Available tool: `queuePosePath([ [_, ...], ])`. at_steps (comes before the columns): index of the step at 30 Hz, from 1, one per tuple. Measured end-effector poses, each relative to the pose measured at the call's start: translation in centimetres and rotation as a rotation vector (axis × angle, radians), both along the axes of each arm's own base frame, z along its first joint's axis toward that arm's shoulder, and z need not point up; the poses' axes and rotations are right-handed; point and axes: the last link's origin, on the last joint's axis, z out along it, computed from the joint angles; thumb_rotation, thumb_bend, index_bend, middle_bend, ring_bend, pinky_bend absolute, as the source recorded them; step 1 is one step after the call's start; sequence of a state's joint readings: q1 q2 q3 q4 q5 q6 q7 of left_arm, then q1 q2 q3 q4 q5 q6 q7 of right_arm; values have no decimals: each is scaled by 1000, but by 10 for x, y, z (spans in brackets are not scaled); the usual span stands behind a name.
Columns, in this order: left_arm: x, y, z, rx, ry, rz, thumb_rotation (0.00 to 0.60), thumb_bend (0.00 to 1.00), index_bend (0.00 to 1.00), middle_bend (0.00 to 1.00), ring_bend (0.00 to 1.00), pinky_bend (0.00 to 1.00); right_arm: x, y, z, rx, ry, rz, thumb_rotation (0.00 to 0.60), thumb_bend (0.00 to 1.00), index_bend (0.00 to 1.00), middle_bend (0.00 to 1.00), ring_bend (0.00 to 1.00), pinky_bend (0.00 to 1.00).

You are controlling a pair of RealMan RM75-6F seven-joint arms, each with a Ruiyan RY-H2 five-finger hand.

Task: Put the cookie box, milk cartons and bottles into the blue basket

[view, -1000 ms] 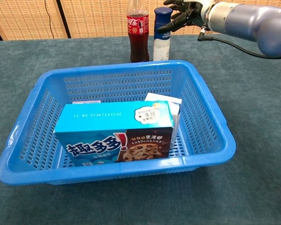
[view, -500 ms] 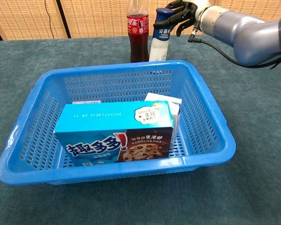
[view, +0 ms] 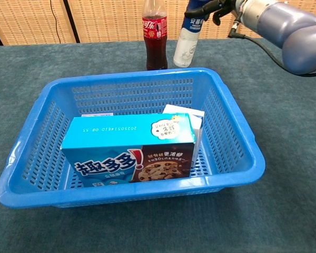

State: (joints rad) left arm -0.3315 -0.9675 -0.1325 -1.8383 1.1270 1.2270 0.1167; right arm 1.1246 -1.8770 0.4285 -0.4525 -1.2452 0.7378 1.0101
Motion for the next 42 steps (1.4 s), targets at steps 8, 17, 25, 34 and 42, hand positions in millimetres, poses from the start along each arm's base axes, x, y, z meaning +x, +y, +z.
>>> queuePosePath([
  [8, 2, -1, 0, -14, -5, -15, 600, 291, 0, 0, 0, 0, -19, 19, 43, -63, 8, 96, 600, 521, 576, 616, 654, 782],
  [17, 4, -2, -4, -34, -3, -20, 600, 291, 0, 0, 0, 0, -24, 75, 88, -38, -29, 190, 600, 522, 583, 621, 658, 782],
  [25, 4, -2, -4, -37, -3, -19, 600, 291, 0, 0, 0, 0, -1, 134, 112, 6, -41, 301, 600, 523, 585, 623, 661, 782],
  [34, 4, -1, -6, -47, -2, -17, 600, 291, 0, 0, 0, 0, 21, 170, 101, 54, 32, 391, 600, 522, 586, 623, 661, 782],
  [42, 3, -1, -5, -51, -5, -17, 600, 291, 0, 0, 0, 0, 34, 172, 58, 136, 86, 410, 600, 525, 586, 623, 661, 782],
])
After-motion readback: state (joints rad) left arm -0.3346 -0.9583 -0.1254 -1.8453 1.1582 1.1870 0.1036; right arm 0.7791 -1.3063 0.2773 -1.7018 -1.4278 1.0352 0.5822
